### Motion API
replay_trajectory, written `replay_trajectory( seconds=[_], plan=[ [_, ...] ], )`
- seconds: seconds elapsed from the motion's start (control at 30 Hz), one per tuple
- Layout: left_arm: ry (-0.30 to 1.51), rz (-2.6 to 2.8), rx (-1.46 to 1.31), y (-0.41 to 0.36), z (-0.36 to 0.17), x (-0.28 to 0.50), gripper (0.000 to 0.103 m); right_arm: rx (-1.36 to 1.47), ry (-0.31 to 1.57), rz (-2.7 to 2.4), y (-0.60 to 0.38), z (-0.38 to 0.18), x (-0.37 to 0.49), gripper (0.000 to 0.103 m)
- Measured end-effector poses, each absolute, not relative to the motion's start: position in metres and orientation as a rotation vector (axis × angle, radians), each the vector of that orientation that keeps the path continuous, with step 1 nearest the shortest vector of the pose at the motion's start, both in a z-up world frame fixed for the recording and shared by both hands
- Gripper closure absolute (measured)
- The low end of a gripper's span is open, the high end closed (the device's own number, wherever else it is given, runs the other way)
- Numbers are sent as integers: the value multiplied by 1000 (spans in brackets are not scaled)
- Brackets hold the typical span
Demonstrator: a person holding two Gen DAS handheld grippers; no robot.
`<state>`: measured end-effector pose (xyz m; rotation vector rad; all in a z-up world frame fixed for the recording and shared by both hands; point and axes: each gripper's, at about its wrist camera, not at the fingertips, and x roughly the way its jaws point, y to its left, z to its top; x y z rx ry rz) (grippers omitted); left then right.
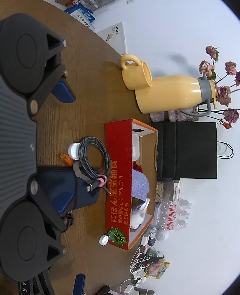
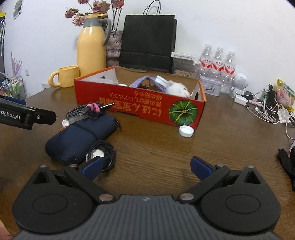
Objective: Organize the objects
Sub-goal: 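Grasp the coiled black USB cable with the right tool while the left tool grasps the pink-tied braided cable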
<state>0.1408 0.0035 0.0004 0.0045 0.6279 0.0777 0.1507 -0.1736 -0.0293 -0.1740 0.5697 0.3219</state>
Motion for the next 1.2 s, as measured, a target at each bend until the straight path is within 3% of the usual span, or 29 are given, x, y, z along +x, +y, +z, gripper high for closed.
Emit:
replay_trajectory(
  seconds=[0.4,0.5,0.67,1.2],
  plan=[
    [646,72,-23,17,-4,133,0,-132,634,443,-148,-43,173,2],
    [648,71,-29,19,-5,133,0,-86,647,495,-149,-43,180,20],
    [656,69,-39,18,-8,132,0,-38,663,566,-151,-46,179,63],
    [664,30,-24,0,-14,142,0,-4,507,415,-190,-34,166,64]
  ],
)
